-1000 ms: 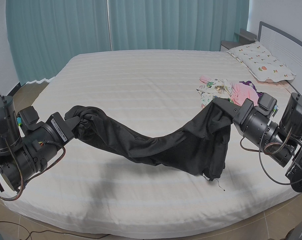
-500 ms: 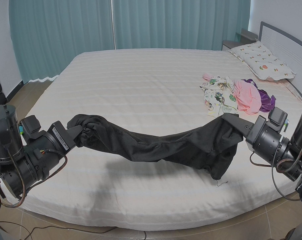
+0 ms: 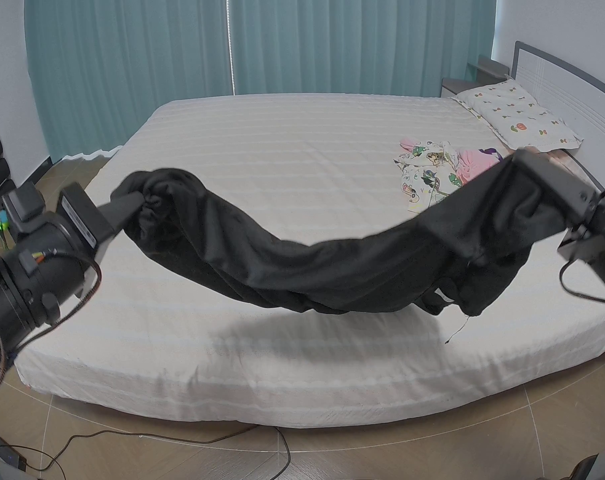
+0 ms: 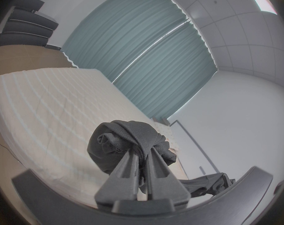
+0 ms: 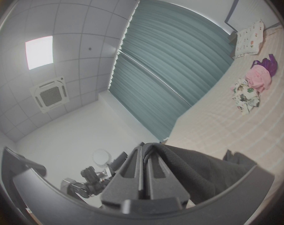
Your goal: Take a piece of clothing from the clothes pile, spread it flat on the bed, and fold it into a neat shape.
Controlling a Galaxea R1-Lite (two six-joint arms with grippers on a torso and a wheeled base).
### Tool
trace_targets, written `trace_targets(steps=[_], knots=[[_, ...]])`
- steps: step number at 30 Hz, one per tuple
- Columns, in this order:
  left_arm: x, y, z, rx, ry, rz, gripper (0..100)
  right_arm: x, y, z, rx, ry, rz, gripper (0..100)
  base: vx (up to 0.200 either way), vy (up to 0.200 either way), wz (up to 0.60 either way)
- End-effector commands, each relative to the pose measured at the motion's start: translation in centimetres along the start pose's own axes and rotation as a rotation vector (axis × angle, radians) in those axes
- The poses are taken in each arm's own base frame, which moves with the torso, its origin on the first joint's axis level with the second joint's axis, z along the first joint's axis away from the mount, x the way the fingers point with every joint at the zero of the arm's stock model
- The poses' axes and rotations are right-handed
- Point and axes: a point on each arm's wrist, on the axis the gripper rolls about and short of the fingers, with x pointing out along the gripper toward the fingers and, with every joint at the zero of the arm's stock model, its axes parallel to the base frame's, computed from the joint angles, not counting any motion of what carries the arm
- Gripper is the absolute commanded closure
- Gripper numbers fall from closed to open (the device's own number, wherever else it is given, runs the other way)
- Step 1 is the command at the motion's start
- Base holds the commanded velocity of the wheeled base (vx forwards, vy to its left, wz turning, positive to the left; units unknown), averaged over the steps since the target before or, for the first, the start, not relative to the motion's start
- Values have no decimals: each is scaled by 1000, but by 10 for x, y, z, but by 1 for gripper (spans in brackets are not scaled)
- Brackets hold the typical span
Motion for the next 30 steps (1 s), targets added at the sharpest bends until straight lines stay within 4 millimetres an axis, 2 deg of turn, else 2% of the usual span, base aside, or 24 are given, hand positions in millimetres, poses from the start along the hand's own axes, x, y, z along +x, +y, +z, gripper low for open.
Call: trace_targets(steps=[1, 3, 8, 9, 10, 11, 12, 15, 21, 26, 30], knots=[[-16, -26, 40, -36, -112, -68, 100, -7, 42, 53, 3, -141, 123, 100, 0, 0, 0], [-14, -29, 49, -34, -129, -55, 100, 2, 42, 70, -8, -171, 97, 100, 0, 0, 0], [-8, -35, 60, -37, -154, -41, 100, 35, 17, 102, -23, -217, 19, 100, 0, 0, 0], [-8, -35, 60, -37, -154, -41, 100, 35, 17, 102, -23, -217, 19, 100, 0, 0, 0], [-7, -38, 64, -39, -168, -42, 100, 48, 12, 116, -12, -245, 11, 100, 0, 0, 0], [-4, -38, 63, -37, -161, -35, 100, 58, 3, 119, -10, -248, -6, 100, 0, 0, 0], [4, -35, 58, -28, -138, -7, 100, 72, -12, 118, -3, -234, -36, 100, 0, 0, 0], [19, -29, 50, -18, -106, 40, 100, 90, -37, 113, -2, -211, -87, 100, 0, 0, 0], [47, -12, 42, -2, -75, 128, 100, 115, -94, 106, -61, -183, -214, 100, 0, 0, 0], [62, -5, 33, 10, -35, 160, 100, 124, -107, 106, -64, -214, -252, 100, 200, 0, 0], [74, 0, 25, 10, 11, 164, 100, 130, -118, 99, -54, -202, -278, 100, 200, 0, 0]])
